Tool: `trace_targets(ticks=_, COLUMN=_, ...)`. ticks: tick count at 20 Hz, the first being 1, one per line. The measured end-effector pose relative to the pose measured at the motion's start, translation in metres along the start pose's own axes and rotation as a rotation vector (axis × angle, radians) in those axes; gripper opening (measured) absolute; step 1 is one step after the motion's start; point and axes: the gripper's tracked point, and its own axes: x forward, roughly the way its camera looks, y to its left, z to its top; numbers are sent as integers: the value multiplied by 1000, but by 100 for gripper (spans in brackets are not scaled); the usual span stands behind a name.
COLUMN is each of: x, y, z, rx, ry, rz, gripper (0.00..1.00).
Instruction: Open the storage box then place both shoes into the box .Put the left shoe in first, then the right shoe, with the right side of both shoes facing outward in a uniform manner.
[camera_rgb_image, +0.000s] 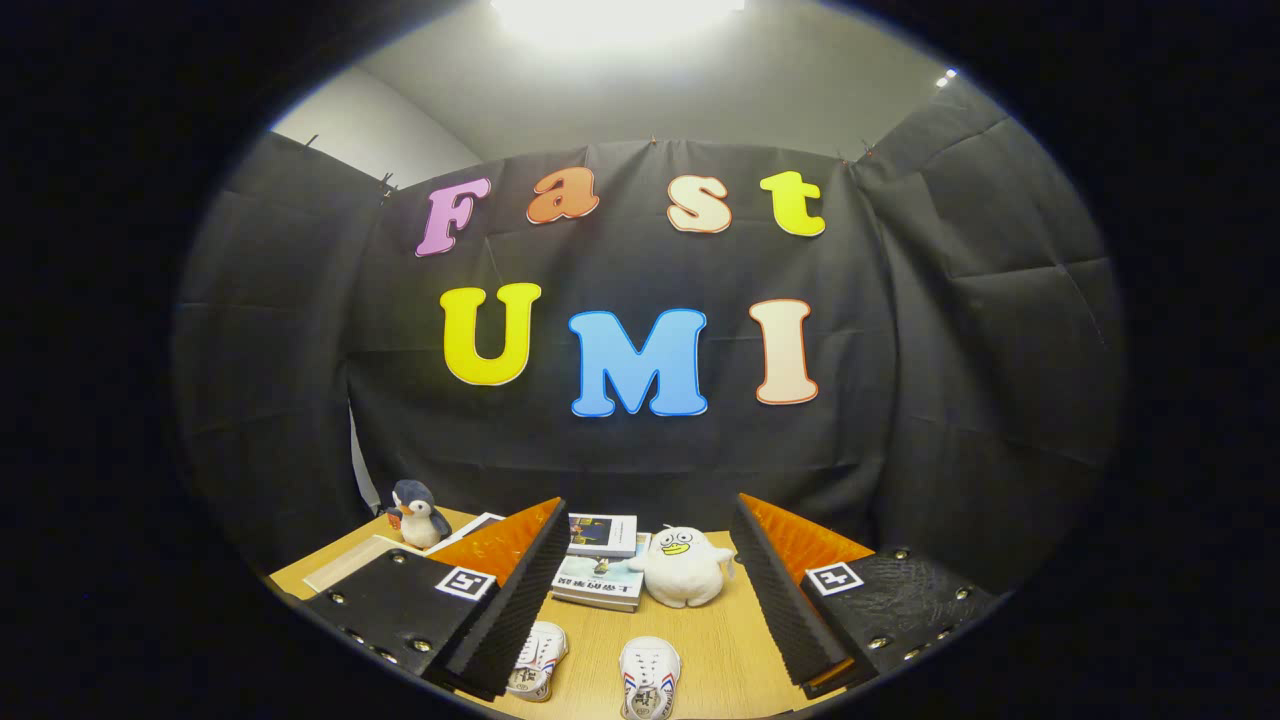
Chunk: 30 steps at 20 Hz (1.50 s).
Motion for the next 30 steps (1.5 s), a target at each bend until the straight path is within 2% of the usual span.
trace_targets(ticks=6, x=11, y=14, z=-17, rx=9, ry=38, rz=37, gripper=97)
trace_targets(ticks=11, x=29, y=45, z=-44, rx=46, ry=99, rz=123, gripper=97)
trace_targets(ticks=17, x=45, y=99, z=-91, rx=195, ry=217, rz=300, gripper=97)
trace_targets(ticks=26, x=53, y=152, z=-163, rx=336, ry=452, rz=475, gripper=98)
trace_targets(ticks=30, x=52, y=184, z=-187, rx=479, ry=569, rz=545, gripper=98)
